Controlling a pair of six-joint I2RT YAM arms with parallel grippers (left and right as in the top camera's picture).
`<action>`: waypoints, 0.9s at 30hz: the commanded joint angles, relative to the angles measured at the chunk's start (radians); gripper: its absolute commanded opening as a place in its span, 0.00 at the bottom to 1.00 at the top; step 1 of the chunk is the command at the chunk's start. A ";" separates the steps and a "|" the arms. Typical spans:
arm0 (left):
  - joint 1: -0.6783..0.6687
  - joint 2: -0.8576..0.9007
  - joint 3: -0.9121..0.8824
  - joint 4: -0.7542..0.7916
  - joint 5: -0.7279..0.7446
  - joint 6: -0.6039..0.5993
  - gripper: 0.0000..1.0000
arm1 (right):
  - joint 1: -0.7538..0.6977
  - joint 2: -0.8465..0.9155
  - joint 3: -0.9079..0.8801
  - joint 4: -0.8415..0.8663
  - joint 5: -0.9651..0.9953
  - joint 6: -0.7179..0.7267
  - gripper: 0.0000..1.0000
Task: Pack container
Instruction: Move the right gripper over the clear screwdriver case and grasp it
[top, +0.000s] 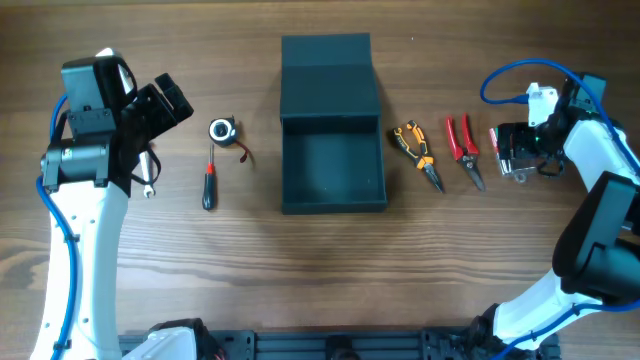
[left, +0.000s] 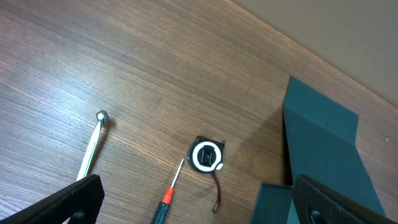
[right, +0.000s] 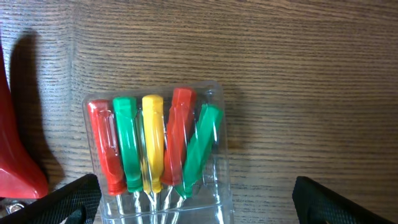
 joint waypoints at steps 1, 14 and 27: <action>0.006 0.004 0.019 0.005 -0.009 0.009 1.00 | -0.005 0.024 0.018 0.010 -0.027 0.010 0.99; 0.006 0.004 0.019 0.005 -0.009 0.009 1.00 | -0.003 0.066 0.014 -0.016 -0.080 0.098 0.93; 0.006 0.004 0.019 0.005 -0.009 0.009 1.00 | -0.004 0.124 0.014 -0.047 -0.072 0.163 0.75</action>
